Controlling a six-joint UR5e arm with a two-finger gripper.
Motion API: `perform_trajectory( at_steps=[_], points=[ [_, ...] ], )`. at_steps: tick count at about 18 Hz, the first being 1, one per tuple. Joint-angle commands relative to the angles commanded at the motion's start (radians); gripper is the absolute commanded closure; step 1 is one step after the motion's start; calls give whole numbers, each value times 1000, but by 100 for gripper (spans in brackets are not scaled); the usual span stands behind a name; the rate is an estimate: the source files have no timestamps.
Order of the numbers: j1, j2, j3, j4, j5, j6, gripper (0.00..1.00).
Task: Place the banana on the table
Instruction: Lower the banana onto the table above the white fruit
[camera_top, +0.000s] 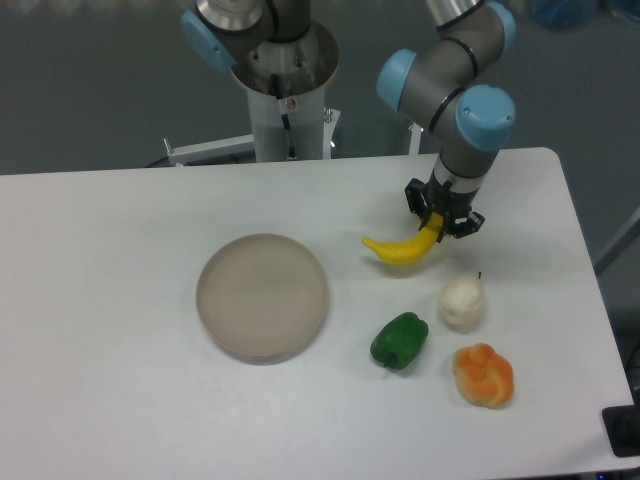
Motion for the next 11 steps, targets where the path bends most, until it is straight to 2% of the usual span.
perform_trajectory(
  at_steps=[3,6,11],
  points=[
    [-2,-5,2,0,2,5,76],
    [-2,-11,5,2,3,70,76],
    [-2,-21,14,2,3,75,76]
  ],
)
